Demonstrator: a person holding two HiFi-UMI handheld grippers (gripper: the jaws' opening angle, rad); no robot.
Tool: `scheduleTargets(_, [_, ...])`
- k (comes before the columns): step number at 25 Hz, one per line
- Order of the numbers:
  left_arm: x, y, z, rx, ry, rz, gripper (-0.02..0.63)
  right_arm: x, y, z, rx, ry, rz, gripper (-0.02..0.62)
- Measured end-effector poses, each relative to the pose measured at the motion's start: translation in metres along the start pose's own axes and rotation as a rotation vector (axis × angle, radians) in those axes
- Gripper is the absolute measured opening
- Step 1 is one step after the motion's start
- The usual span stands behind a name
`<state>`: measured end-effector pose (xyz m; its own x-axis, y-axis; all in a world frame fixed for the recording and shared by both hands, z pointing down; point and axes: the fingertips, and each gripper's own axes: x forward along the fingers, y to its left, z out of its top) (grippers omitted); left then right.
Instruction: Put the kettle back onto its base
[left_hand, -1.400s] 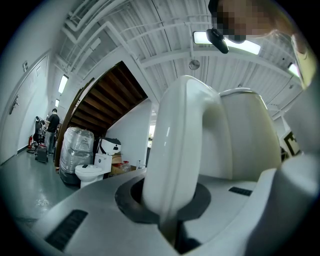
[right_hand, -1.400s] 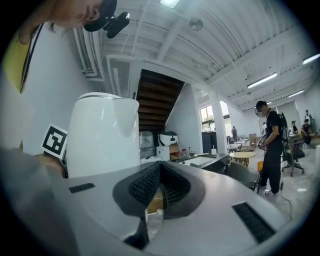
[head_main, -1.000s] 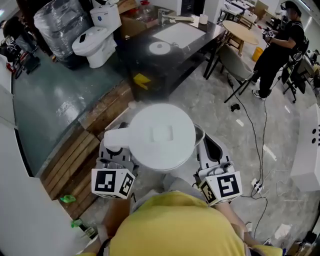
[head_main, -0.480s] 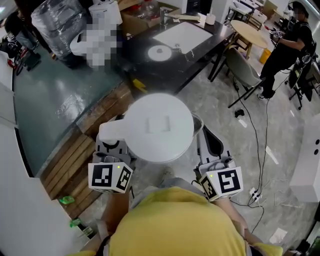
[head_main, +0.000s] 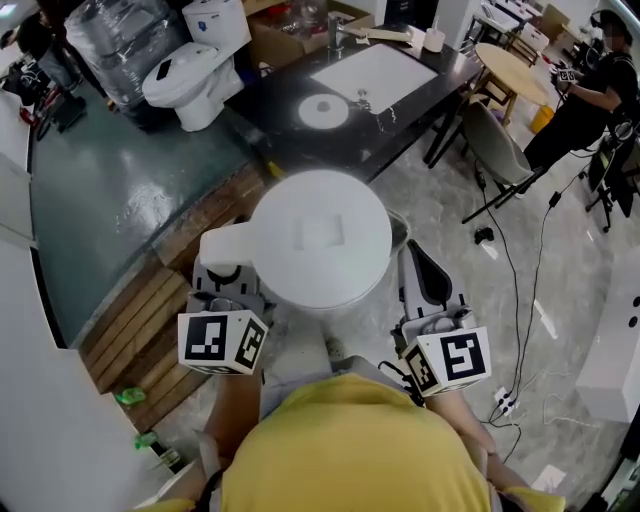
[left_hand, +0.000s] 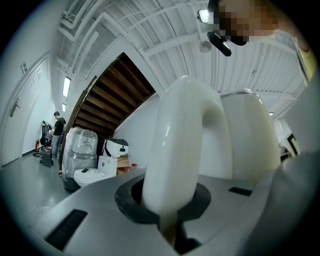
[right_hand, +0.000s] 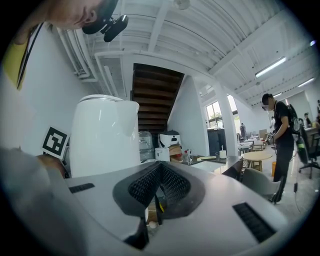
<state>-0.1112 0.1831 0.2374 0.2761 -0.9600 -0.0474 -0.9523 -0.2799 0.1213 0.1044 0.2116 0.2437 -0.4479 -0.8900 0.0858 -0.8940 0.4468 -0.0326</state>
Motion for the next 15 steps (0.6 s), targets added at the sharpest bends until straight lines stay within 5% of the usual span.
scheduleTargets(15, [0.101,0.035,-0.004,0.004,0.024,-0.049,0.028,0.098,-0.037,0.005,0.018,0.012,-0.020,0.015])
